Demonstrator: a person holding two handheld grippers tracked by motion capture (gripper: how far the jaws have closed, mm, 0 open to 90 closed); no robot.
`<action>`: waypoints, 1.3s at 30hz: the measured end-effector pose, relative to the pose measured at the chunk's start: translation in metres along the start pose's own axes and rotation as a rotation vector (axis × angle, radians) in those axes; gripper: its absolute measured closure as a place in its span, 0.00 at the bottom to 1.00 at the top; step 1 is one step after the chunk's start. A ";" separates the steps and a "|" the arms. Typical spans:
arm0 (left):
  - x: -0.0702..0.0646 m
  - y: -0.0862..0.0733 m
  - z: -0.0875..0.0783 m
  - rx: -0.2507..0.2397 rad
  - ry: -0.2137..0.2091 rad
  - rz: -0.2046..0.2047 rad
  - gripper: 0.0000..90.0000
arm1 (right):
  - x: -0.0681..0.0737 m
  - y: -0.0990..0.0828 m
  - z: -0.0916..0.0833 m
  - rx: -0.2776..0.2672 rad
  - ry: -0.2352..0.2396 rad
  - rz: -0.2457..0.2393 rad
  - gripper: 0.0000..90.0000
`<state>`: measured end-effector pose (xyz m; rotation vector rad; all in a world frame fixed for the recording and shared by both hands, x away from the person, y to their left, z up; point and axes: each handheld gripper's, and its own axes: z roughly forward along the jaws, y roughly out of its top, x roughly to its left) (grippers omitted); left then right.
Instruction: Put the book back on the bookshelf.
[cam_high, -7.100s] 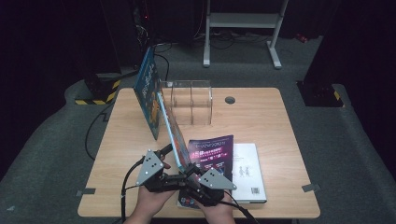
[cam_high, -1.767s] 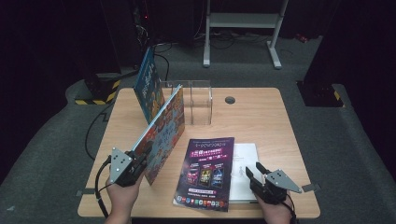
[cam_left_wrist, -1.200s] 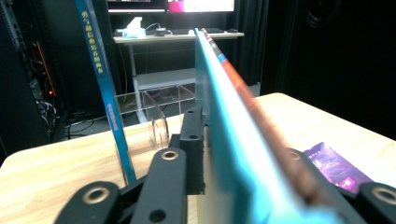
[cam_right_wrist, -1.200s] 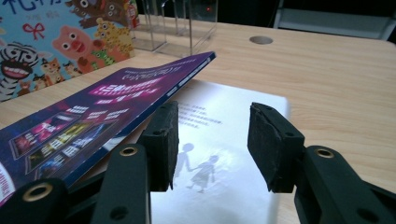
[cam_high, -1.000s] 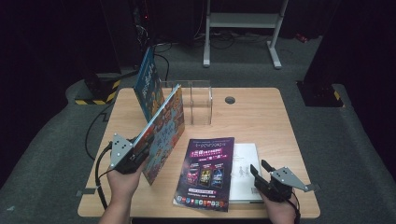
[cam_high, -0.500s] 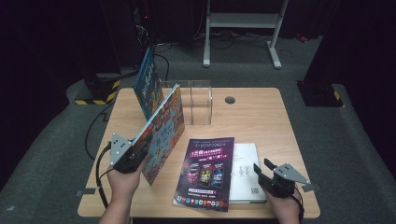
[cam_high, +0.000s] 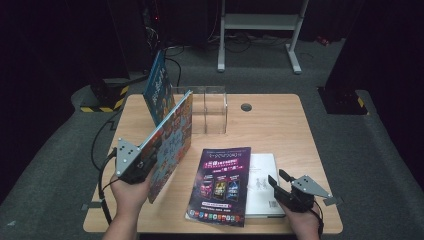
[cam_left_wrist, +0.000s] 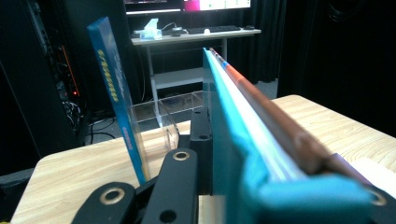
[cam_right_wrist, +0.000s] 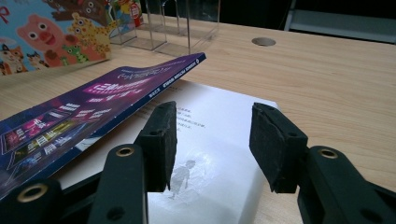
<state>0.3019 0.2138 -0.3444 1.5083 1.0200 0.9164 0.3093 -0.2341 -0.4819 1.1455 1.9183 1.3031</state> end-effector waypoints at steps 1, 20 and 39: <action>0.002 0.002 -0.001 -0.009 0.003 -0.008 0.90 | 0.000 0.000 0.000 0.001 -0.001 0.001 0.57; 0.019 0.024 0.022 -0.044 0.117 -0.070 0.90 | 0.000 0.000 -0.001 0.000 -0.002 0.009 0.58; 0.020 0.025 0.072 -0.048 0.173 -0.059 0.90 | 0.000 0.001 -0.003 -0.005 -0.004 0.008 0.58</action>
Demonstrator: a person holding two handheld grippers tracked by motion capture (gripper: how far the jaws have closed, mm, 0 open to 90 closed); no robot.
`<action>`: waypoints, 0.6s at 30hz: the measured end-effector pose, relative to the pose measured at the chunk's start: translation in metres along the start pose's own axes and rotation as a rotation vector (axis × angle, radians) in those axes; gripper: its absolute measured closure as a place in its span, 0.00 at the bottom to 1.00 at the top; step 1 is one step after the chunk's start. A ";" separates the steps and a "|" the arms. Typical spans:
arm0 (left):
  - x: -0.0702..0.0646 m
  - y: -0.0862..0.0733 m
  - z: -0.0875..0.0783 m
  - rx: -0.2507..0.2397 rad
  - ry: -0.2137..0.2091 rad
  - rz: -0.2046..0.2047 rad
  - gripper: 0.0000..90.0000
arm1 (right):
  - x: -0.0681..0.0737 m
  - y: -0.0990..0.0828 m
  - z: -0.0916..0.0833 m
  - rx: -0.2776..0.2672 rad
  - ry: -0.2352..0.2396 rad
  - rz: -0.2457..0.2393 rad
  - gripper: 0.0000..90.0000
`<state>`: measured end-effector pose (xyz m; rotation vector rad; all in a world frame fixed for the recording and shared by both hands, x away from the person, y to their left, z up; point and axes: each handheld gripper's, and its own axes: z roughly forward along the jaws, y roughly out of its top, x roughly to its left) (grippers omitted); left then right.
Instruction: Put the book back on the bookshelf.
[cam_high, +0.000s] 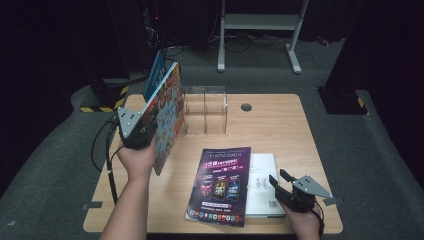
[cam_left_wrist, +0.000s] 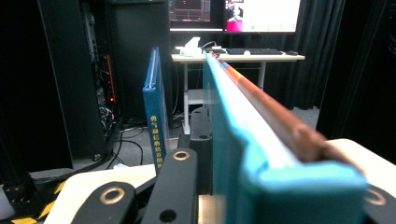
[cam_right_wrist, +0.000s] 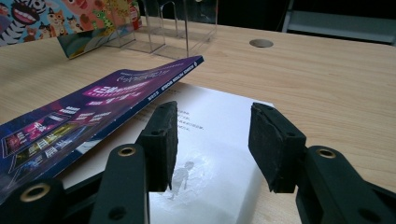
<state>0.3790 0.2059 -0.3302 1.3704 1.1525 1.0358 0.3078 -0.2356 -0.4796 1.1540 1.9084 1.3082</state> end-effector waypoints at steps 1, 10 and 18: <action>0.000 0.000 0.003 0.000 0.004 0.002 0.90 | 0.000 0.000 0.000 0.000 0.000 0.001 0.58; -0.005 -0.003 0.026 -0.004 0.033 0.013 0.90 | 0.000 0.000 -0.001 -0.002 -0.001 0.001 0.59; -0.008 -0.008 0.047 0.005 0.053 0.017 0.90 | 0.000 0.000 -0.003 -0.007 0.001 0.002 0.59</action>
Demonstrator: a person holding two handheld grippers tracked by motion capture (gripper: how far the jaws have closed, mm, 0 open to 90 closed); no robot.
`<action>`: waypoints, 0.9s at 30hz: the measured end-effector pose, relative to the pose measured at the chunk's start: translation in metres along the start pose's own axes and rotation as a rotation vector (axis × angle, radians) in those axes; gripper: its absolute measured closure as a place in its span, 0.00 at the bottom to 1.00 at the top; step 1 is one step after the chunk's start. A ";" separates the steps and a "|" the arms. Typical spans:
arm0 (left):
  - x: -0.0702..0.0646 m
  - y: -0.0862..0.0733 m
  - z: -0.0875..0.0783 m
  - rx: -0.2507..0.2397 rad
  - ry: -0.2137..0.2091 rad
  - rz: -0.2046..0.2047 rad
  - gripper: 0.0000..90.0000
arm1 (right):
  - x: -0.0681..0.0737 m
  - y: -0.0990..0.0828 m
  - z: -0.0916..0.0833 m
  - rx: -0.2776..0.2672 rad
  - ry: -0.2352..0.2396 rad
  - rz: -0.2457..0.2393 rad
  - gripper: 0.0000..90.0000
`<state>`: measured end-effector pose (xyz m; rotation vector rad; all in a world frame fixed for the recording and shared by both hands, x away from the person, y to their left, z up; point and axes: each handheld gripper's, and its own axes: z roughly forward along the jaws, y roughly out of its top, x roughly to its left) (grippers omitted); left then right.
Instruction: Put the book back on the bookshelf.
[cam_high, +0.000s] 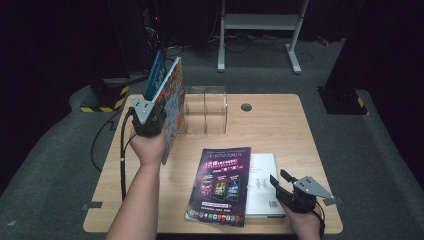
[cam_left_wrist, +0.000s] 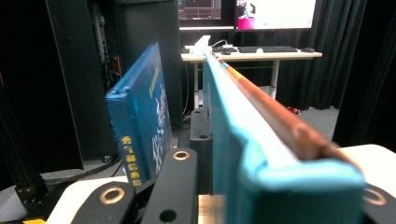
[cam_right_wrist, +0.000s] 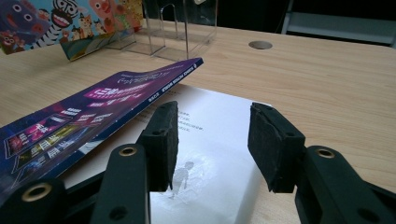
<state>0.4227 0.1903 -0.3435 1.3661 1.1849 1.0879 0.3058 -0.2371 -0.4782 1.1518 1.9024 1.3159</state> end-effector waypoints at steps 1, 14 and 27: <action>0.000 -0.001 0.002 0.004 0.001 0.000 0.90 | 0.000 0.000 0.000 0.000 0.000 0.000 0.59; 0.000 -0.020 0.011 0.001 0.011 -0.031 0.90 | 0.002 -0.001 -0.001 0.002 0.003 0.000 0.59; 0.007 -0.030 -0.006 0.074 -0.022 -0.041 0.89 | 0.006 -0.001 -0.001 0.008 0.009 -0.011 0.59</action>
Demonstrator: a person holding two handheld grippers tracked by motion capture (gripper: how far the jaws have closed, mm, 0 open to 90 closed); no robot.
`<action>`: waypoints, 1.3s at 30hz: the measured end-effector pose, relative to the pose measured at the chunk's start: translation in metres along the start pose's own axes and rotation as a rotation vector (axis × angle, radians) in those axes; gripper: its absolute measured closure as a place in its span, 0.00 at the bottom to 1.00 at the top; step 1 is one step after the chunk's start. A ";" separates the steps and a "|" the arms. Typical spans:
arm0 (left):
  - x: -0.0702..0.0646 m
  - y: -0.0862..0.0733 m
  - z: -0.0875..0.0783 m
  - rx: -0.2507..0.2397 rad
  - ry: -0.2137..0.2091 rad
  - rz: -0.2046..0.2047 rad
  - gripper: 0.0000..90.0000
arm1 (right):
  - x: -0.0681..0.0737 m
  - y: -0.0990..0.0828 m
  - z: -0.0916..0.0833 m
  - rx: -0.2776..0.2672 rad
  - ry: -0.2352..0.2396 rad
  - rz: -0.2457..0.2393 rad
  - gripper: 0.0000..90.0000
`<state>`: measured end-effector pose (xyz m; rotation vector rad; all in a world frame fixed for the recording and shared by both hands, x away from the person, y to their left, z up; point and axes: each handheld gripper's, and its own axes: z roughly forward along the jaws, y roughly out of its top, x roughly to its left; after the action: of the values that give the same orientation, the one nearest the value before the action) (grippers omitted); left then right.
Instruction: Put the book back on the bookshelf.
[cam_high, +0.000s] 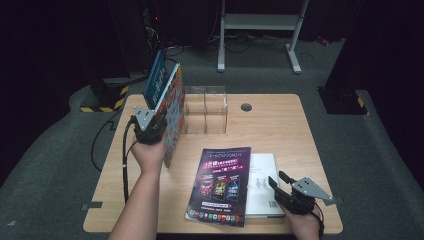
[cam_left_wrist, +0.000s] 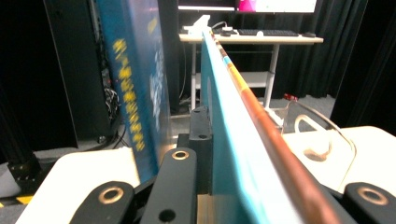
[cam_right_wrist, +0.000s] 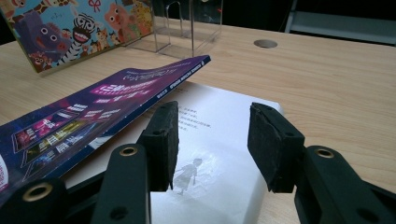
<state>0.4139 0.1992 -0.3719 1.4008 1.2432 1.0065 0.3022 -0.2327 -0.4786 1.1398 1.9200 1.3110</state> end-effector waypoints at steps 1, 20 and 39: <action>0.001 0.000 -0.001 0.006 -0.002 -0.001 0.89 | 0.000 0.000 0.000 0.002 0.001 -0.002 0.59; 0.013 -0.001 -0.023 0.038 -0.031 0.005 0.83 | 0.005 0.000 0.001 0.009 0.003 -0.011 0.59; 0.006 -0.011 -0.031 -0.008 -0.010 0.005 0.90 | 0.008 0.000 0.003 0.014 0.008 -0.019 0.59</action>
<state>0.3828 0.2098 -0.3767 1.4011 1.2280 1.0058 0.3004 -0.2249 -0.4794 1.1224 1.9433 1.2959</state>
